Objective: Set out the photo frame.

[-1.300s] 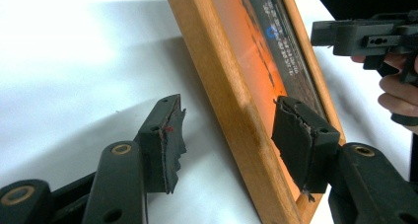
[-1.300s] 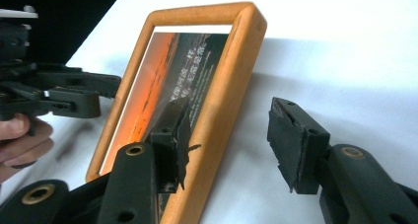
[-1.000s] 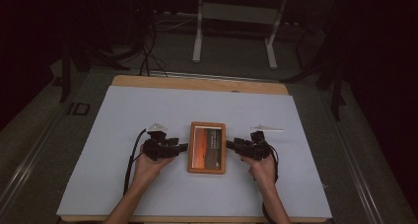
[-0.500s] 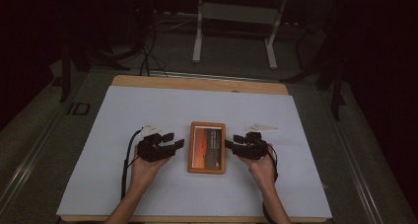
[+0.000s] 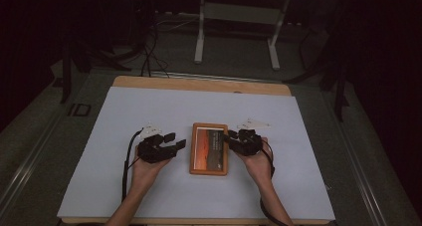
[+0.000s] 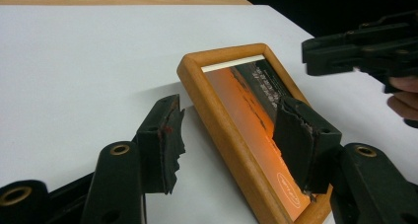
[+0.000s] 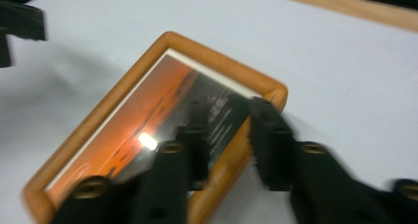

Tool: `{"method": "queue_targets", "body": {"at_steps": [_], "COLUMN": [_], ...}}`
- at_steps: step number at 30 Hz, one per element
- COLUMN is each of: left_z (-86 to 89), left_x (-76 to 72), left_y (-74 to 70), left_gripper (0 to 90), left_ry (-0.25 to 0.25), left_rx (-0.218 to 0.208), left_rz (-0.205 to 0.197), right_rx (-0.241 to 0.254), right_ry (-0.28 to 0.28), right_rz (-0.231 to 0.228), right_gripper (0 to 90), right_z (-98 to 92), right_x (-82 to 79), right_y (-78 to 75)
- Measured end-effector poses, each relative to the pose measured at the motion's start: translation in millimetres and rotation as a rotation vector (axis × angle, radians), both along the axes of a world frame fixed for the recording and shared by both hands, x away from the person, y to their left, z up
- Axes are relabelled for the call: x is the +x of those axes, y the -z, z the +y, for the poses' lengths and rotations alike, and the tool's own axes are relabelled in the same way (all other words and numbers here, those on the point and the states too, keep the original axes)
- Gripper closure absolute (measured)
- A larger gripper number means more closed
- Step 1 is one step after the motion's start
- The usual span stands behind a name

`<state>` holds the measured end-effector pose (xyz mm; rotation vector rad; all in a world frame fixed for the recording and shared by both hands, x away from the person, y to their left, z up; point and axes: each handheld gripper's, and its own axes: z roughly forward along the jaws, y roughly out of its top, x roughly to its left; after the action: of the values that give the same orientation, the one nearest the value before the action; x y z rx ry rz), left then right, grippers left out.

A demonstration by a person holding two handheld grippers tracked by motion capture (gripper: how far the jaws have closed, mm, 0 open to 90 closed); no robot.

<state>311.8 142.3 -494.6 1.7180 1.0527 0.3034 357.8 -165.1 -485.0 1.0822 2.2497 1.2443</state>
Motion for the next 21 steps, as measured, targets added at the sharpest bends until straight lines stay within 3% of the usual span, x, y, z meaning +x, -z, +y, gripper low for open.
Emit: {"method": "queue_targets", "body": {"at_steps": [3, 14, 16, 21], "left_z": [0.1, -0.1, -0.8, 1.3], "left_x": [-0.4, -1.5, -3.2, -2.6], "left_y": [-1.1, -4.2, -5.3, -6.1], "left_gripper": [44.5, 44.8, 45.6, 46.1], "left_ry": [0.0, 0.026, 0.024, 0.03], "left_rx": [0.001, 0.011, 0.025, 0.021], "left_rz": [-0.002, 0.013, -0.003, 0.004], "right_rx": [0.0, -0.051, -0.067, -0.067], "right_ry": [0.019, 0.013, 0.025, 0.03], "right_rz": [-0.014, -0.015, -0.016, -0.019], "right_gripper": [89.7, 89.9, 89.9, 89.9], "right_z": [3.7, 18.8, 21.6, 20.8], "right_x": [3.7, 21.1, 26.7, 29.5], "right_y": [-0.4, 7.3, 10.5, 14.5]}}
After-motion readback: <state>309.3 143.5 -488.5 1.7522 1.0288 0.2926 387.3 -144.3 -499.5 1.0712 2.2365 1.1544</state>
